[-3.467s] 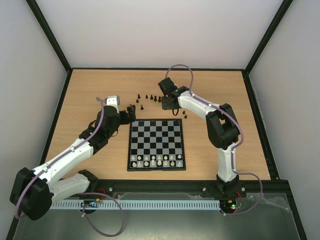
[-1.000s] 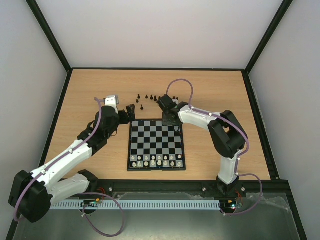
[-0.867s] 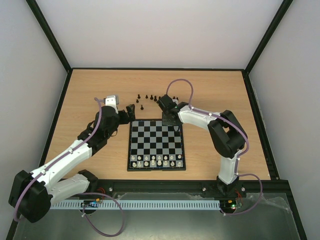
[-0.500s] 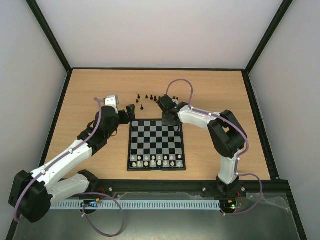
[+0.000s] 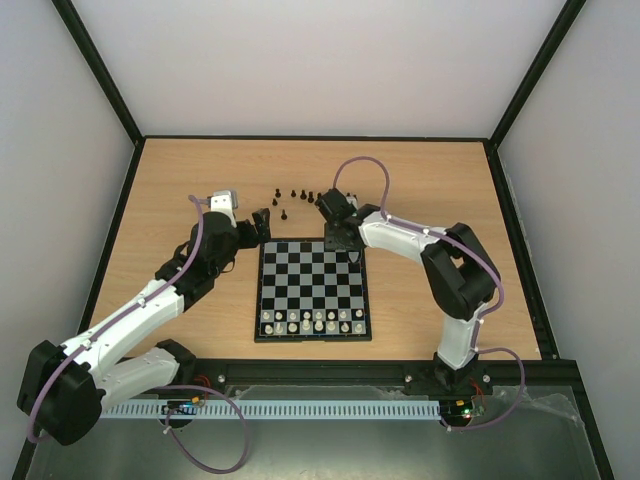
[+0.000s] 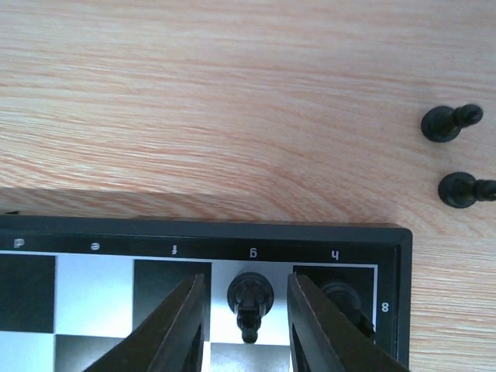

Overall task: Set up the chess pieces on the board
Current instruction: Place the chess piece on the chessboard, then pick up the chess piece at the center of the board.

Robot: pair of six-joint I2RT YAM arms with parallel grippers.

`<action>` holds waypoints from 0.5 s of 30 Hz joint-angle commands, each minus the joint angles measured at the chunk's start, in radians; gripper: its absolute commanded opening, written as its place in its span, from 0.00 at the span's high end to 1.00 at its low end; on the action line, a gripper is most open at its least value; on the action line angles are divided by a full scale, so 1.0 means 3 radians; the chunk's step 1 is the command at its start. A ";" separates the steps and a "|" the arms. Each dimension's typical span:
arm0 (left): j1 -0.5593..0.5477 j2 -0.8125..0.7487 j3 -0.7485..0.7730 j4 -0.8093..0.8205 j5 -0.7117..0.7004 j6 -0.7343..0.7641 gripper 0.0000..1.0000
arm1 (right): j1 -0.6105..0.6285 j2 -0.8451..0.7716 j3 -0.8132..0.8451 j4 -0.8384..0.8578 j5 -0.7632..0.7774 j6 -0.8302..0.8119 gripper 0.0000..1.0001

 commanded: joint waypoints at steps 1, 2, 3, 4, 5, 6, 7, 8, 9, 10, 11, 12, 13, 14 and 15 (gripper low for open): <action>0.0003 -0.0029 0.0021 -0.0017 0.0003 -0.0016 0.01 | 0.0034 -0.0209 0.0096 -0.0053 0.0004 -0.0055 0.67; 0.0000 -0.0027 0.0018 -0.0017 0.0003 -0.0011 0.01 | 0.0034 -0.0221 0.0123 -0.0065 -0.0002 -0.0068 0.66; 0.0001 -0.0021 0.0014 -0.0017 -0.0001 -0.0011 0.01 | 0.0031 -0.0236 0.0155 -0.0075 -0.0008 -0.0080 0.66; 0.0003 -0.0020 0.0018 -0.0017 -0.0006 -0.0011 0.01 | 0.0034 -0.0255 0.0178 -0.0080 -0.0006 -0.0096 0.63; 0.0000 -0.0020 0.0017 -0.0015 -0.0007 -0.0011 0.01 | 0.0030 -0.0274 0.0211 -0.0092 0.0004 -0.0111 0.60; 0.0000 -0.0019 0.0014 -0.0013 -0.0007 -0.0008 0.01 | 0.0030 -0.0285 0.0249 -0.0112 0.0028 -0.0134 0.58; 0.0000 -0.0014 0.0014 -0.0012 -0.0011 -0.0004 0.01 | 0.0031 -0.0290 0.0300 -0.0142 0.0065 -0.0156 0.56; 0.0000 -0.0013 0.0016 -0.0012 -0.0012 -0.0006 0.01 | 0.0031 -0.0295 0.0349 -0.0170 0.0091 -0.0183 0.53; 0.0001 -0.0007 0.0018 -0.0011 -0.0013 -0.0006 0.01 | 0.0030 -0.0292 0.0397 -0.0194 0.0106 -0.0219 0.51; 0.0005 -0.0005 0.0018 -0.0012 -0.0012 -0.0006 0.01 | 0.0031 -0.0291 0.0444 -0.0215 0.0125 -0.0249 0.50; 0.0001 0.0002 0.0014 -0.0011 -0.0015 -0.0006 0.01 | 0.0034 -0.0284 0.0491 -0.0231 0.0151 -0.0275 0.49; 0.0000 0.0005 0.0019 -0.0011 -0.0015 -0.0006 0.01 | 0.0031 -0.0278 0.0544 -0.0251 0.0178 -0.0297 0.48; 0.0001 0.0006 0.0018 -0.0011 -0.0016 -0.0006 0.01 | 0.0034 -0.0272 0.0592 -0.0267 0.0219 -0.0318 0.46; 0.0000 0.0012 0.0023 -0.0012 -0.0017 -0.0006 0.01 | 0.0029 -0.0261 0.0634 -0.0276 0.0236 -0.0335 0.44; 0.0003 0.0013 0.0021 -0.0012 -0.0017 -0.0003 0.01 | 0.0030 -0.0249 0.0676 -0.0282 0.0260 -0.0351 0.42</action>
